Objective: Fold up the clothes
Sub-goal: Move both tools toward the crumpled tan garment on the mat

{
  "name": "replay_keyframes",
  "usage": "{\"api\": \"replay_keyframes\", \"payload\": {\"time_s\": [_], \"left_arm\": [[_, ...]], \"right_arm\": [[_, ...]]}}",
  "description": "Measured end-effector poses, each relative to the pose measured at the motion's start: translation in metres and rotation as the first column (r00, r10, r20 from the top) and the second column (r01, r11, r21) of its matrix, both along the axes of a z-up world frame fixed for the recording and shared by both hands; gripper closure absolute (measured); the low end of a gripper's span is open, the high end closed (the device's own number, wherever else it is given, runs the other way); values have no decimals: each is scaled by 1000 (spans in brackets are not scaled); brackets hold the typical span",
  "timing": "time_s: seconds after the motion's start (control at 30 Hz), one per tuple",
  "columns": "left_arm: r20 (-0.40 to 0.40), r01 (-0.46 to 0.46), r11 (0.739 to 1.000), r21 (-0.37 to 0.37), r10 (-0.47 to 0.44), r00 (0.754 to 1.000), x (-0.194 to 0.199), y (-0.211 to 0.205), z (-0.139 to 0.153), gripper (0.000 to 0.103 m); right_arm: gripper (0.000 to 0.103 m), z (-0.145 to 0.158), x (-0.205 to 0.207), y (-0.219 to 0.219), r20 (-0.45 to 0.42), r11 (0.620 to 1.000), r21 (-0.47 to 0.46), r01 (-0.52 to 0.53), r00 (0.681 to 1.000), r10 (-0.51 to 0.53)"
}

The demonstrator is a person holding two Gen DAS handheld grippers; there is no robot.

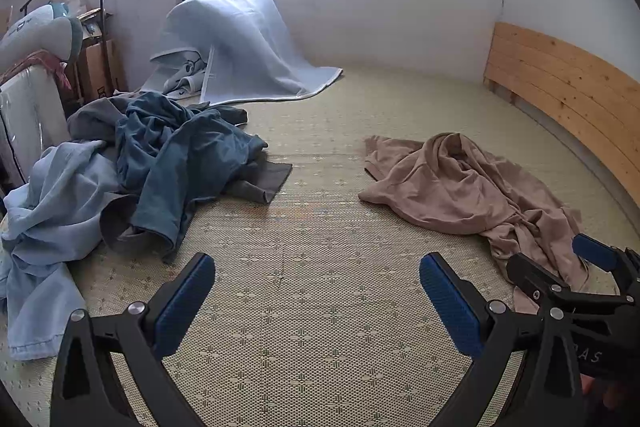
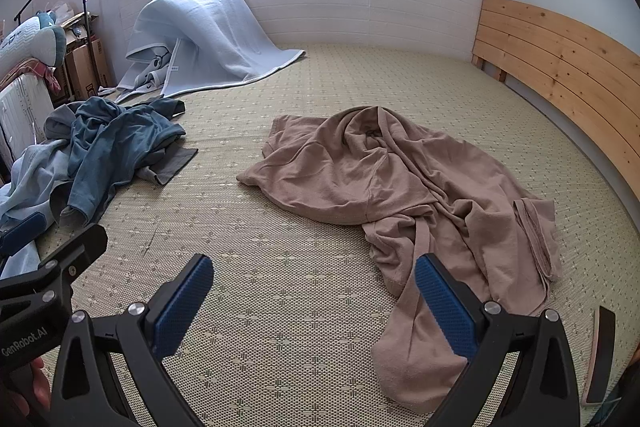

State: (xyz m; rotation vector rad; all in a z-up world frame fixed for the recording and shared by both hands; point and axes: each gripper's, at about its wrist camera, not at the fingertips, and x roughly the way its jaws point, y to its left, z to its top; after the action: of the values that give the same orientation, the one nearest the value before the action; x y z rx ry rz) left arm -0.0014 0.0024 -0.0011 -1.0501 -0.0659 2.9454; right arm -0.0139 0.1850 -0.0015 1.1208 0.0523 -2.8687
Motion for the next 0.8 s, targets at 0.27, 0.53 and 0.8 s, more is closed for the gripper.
{"api": "replay_keyframes", "payload": {"time_s": [0.27,0.53,0.8], "left_arm": [[2,0,1000,8,0,1000,0,-3,-1,0],[4,2,1000,8,-2,1000,-1,-1,-1,0],[1,12,1000,12,-12,1000,-1,7,1,0]], "right_arm": [[0,1,0,-1,2,1000,4,-2,1000,2],[0,1,1,3,3,1000,6,2,1000,-2],[0,3,0,13,-5,1000,-3,12,1000,-12]]}}
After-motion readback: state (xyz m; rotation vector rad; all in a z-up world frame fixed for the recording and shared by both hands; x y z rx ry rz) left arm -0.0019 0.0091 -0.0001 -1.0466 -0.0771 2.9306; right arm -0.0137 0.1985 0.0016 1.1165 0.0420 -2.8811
